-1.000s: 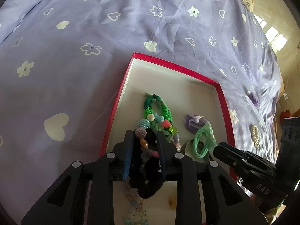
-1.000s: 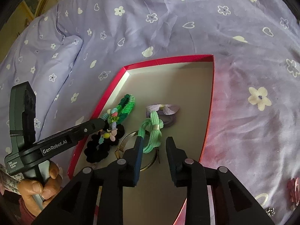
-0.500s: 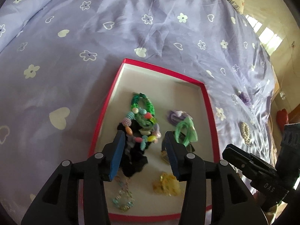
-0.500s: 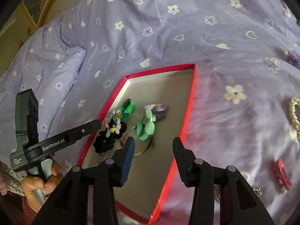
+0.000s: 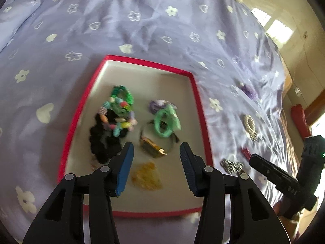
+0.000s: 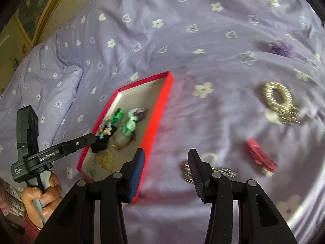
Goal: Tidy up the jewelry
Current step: 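Withdraw both open tools from the box toward the silver chain and pink clip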
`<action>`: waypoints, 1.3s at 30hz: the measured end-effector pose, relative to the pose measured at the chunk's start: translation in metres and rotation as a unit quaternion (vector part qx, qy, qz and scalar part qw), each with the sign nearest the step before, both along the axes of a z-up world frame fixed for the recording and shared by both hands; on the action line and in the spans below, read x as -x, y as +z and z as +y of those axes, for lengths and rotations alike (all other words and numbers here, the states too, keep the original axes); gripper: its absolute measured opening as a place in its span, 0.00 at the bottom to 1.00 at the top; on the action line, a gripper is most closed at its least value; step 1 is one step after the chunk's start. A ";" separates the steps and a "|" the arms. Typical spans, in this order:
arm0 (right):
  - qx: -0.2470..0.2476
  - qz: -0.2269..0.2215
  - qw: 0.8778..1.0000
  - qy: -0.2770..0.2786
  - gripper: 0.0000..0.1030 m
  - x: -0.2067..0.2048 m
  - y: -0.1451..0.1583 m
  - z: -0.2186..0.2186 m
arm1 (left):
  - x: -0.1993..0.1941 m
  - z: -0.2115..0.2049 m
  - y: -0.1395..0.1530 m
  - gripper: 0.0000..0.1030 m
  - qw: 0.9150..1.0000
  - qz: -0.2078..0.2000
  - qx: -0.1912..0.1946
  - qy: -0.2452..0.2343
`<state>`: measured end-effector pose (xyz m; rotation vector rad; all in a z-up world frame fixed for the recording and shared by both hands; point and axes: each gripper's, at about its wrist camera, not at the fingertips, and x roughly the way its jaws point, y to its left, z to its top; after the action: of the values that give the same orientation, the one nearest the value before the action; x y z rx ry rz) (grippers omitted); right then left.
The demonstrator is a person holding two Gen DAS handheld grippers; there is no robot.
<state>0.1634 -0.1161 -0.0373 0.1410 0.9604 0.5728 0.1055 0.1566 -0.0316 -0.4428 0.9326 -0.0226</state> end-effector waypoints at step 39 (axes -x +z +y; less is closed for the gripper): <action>0.074 0.009 0.997 -0.004 0.48 -0.030 -0.032 -0.082 | -0.045 -0.175 -0.022 0.48 0.938 0.024 -0.136 -0.318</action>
<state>0.1931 -0.1985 -0.0688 0.0166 1.0169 0.4921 0.1501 -0.0182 -0.0535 0.1295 1.0774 -0.4685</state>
